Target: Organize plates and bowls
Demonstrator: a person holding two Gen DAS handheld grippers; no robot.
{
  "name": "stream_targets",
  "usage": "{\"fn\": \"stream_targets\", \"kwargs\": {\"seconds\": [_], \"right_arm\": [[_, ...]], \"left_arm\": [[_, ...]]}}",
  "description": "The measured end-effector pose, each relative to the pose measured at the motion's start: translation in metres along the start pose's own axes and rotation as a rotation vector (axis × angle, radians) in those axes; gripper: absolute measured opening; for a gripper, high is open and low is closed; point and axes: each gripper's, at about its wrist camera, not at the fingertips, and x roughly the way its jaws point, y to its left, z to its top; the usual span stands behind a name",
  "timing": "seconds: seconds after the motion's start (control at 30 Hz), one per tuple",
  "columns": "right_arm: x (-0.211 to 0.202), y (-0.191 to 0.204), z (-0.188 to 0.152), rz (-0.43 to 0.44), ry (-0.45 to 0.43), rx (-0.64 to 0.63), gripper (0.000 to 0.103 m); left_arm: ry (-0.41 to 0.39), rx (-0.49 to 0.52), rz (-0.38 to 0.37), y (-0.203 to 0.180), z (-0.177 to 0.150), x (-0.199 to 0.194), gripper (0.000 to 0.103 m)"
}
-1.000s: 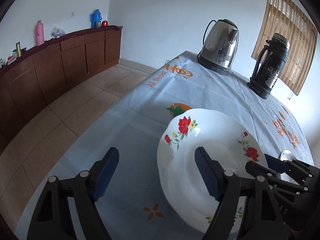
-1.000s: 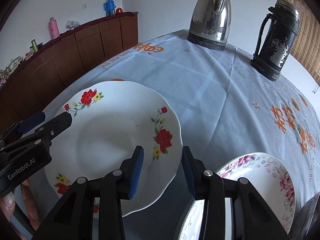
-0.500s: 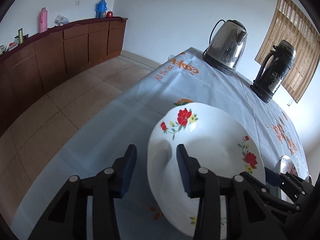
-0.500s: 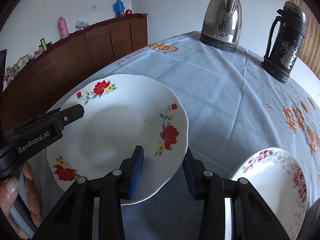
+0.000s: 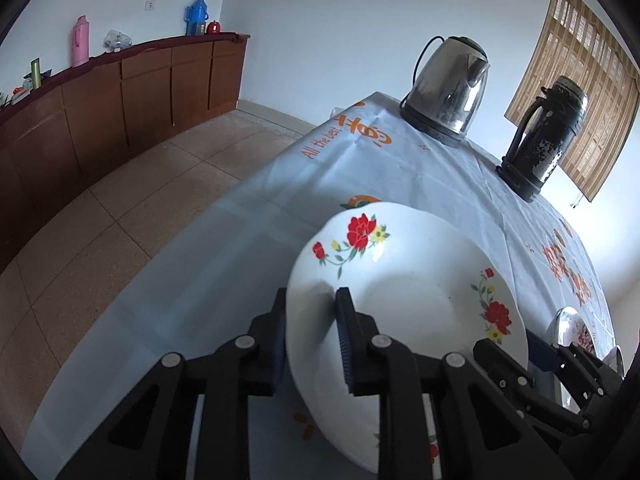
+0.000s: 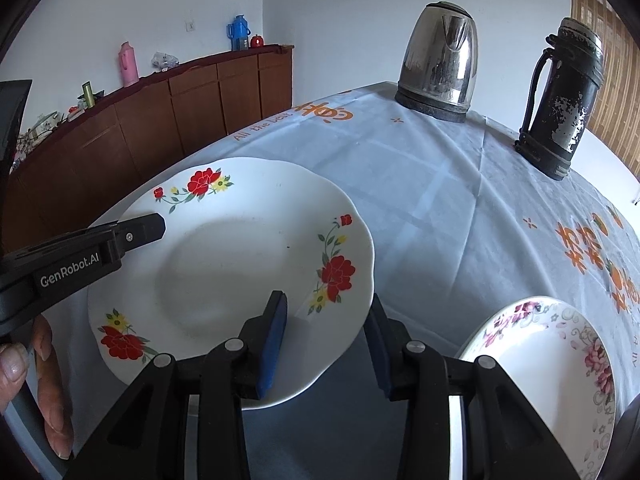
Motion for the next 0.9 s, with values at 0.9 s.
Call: {"fn": "stream_targets", "kwargs": {"seconds": [0.9], "right_arm": [[-0.020, 0.005, -0.003, -0.019, -0.123, -0.023, 0.034]], "left_arm": [[-0.091, -0.002, -0.015, 0.002, -0.003, -0.017, 0.021]]}}
